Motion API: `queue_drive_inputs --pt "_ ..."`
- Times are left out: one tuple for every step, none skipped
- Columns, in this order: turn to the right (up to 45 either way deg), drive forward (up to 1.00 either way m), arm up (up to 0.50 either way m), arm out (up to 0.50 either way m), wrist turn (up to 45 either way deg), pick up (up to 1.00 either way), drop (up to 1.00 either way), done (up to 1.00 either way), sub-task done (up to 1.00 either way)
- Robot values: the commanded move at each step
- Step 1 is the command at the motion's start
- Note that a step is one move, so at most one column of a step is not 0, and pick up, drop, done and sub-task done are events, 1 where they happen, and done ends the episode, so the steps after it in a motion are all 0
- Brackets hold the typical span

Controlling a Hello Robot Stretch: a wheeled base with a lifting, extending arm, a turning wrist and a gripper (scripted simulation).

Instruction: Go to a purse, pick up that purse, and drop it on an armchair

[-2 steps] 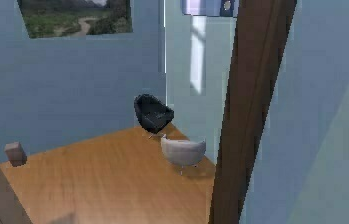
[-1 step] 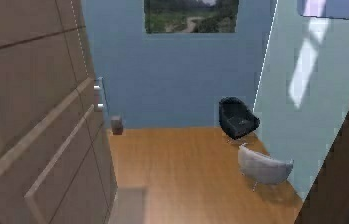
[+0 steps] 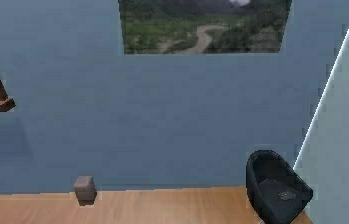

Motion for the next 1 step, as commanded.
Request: queue_drive_inputs --pt "-6.0 0.00 0.00 0.00 0.0 0.00 0.00 0.00 0.00"
